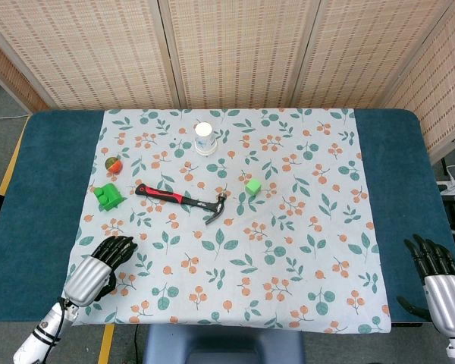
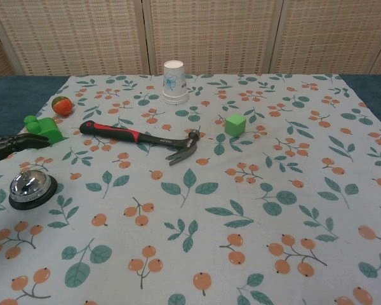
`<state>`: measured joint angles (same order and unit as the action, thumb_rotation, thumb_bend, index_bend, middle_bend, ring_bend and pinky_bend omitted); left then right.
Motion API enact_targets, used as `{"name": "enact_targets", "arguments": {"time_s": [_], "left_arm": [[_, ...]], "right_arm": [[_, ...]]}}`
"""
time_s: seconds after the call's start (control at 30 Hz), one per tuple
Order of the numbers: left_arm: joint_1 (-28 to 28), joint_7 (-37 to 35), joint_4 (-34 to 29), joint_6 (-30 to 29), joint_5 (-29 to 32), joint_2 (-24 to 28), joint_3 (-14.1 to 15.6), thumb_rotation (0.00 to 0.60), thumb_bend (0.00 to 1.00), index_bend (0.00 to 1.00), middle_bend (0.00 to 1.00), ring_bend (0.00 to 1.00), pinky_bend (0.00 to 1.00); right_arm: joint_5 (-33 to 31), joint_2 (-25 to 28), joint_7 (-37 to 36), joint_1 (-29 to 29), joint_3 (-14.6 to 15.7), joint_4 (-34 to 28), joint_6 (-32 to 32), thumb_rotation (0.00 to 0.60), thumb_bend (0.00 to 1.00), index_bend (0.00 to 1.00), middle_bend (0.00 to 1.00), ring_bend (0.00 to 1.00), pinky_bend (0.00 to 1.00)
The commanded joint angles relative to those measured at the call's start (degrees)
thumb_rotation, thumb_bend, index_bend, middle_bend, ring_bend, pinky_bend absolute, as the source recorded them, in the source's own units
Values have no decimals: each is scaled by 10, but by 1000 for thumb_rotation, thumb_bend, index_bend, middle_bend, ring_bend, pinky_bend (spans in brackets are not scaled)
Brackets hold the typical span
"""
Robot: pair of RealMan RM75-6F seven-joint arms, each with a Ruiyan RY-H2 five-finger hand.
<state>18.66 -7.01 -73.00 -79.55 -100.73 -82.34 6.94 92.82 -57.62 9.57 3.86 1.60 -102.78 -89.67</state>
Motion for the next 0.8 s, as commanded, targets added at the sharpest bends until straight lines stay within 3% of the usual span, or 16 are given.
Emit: {"name": "enact_targets", "arguments": {"time_s": [0.03, 0.23, 0.4, 0.6, 0.8], "left_arm": [[0, 1, 0, 0, 1, -1, 0, 600, 1000, 0, 0, 0, 90], [0, 11, 10, 2, 6, -18, -6, 600, 1000, 0, 0, 0, 87], [-10, 59, 84, -3, 25, -78, -25, 600, 1000, 0, 0, 0, 75], [-4, 12, 163, 27, 47, -138, -31, 600, 1000, 0, 0, 0, 58], [-6, -28, 224, 61, 58, -179, -17, 600, 1000, 0, 0, 0, 55]], "right_arm": [[-3, 0, 0, 0, -2, 0, 0, 600, 16, 0, 0, 0, 82], [-3, 1, 0, 0, -1, -1, -1, 600, 16, 0, 0, 0, 82], [-8, -1, 4, 1, -2, -3, 0, 600, 17, 0, 0, 0, 82], [-11, -1, 9, -1, -2, -4, 7, 600, 16, 0, 0, 0, 82], [-14, -1, 10, -2, -3, -5, 8, 600, 16, 0, 0, 0, 82]]}}
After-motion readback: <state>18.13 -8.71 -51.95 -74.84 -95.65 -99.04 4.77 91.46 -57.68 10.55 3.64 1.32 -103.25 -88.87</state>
